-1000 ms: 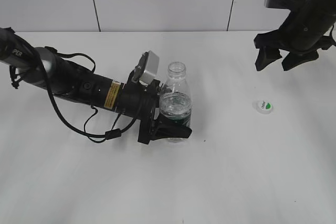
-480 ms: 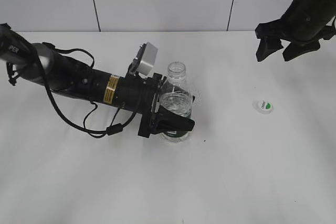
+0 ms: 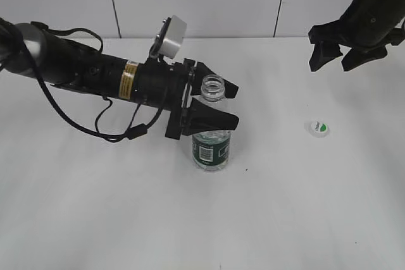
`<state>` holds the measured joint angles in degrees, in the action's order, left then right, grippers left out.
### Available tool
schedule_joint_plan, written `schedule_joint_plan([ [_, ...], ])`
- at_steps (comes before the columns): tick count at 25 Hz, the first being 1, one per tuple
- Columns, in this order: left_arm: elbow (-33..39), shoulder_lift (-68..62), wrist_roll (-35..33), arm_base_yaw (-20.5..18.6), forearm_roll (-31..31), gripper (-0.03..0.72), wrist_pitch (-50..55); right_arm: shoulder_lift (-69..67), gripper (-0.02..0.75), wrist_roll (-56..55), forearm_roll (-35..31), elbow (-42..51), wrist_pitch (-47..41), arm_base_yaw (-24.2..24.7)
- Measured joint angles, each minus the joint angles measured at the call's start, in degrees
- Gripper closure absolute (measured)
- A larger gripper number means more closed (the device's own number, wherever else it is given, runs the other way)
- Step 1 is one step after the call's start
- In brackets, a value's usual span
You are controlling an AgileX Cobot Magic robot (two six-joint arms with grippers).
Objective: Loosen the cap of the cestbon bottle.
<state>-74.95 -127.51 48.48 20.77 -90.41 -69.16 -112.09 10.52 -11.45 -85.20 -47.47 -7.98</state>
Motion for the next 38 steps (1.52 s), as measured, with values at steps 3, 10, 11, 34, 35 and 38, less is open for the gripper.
schedule_joint_plan([
  [3, 0.00, 1.37, 0.89, 0.00, 0.92, 0.185, 0.00, 0.38, 0.215, 0.00, 0.05, -0.80, -0.38, 0.00],
  [10, 0.00, 5.89, 5.26, 0.00, 1.72, 0.185, -0.06, 0.55, 0.215, -0.05, 0.11, -1.00, -1.11, 0.00],
  [11, 0.00, 6.76, 5.72, 0.00, 1.75, 0.185, -0.06, 0.55, 0.215, -0.05, 0.11, -1.00, -1.26, 0.00],
  [34, 0.00, 25.93, 20.97, -3.34, 2.20, 0.189, 72.24, 8.04, 0.215, -0.05, 2.41, -1.96, -5.33, 0.00],
  [35, 0.00, 25.93, 20.97, -3.34, 3.76, 0.189, 75.96, 8.11, 0.215, -0.05, 2.45, -2.03, -6.08, 0.00],
  [38, 0.00, 25.93, 18.89, -3.34, 13.12, 0.189, 83.21, 8.15, 0.215, -0.05, 2.52, -2.03, -8.22, 0.00],
])
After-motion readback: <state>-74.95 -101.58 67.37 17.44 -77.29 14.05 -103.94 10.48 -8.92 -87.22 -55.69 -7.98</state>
